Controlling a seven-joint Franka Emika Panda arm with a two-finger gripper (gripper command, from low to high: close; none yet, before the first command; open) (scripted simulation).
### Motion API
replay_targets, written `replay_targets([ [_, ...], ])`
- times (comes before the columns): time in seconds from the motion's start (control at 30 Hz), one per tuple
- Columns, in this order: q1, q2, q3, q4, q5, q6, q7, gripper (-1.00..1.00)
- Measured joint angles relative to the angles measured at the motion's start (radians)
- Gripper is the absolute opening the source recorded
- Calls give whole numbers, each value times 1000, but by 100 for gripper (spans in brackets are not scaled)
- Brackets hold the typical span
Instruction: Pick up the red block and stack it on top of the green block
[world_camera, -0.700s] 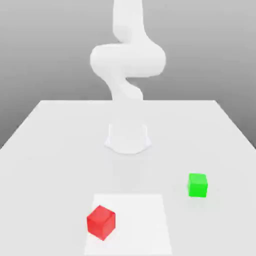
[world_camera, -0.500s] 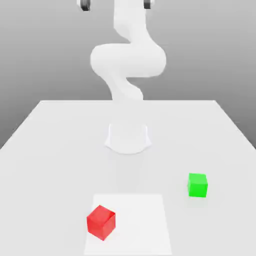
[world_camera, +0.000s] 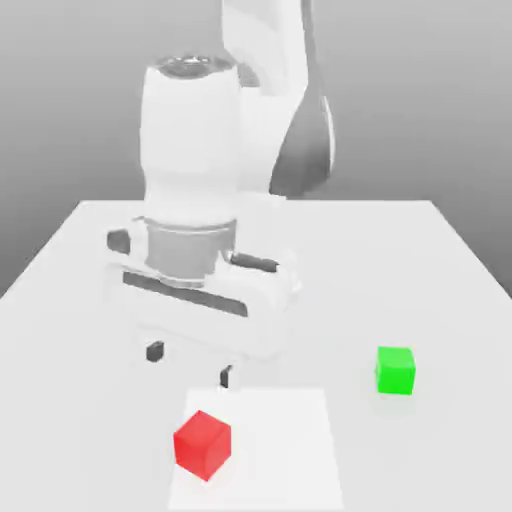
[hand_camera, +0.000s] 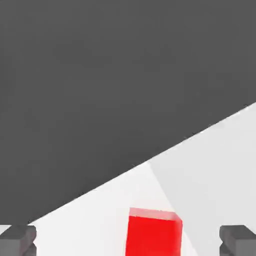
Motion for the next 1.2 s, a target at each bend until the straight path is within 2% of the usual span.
replay_targets([
  [0.2, 0, 216, -6, 3, -2, 162, 30, 0],
  [0.23, 3, 248, -10, 7, -5, 189, 33, -100],
  [0.47, 3, 253, -10, 8, -8, 195, 35, -100],
  [0.67, 6, 65, 14, -26, 22, 41, 25, -100],
  [0.83, 244, -78, 138, -122, 103, 0, 126, -100],
  [1.07, 463, -263, 306, -270, 209, -34, 293, -100],
  [1.13, 478, -269, 348, -291, 187, -23, 344, -100],
  [1.2, 452, -235, 371, -294, 120, 5, 400, -100],
])
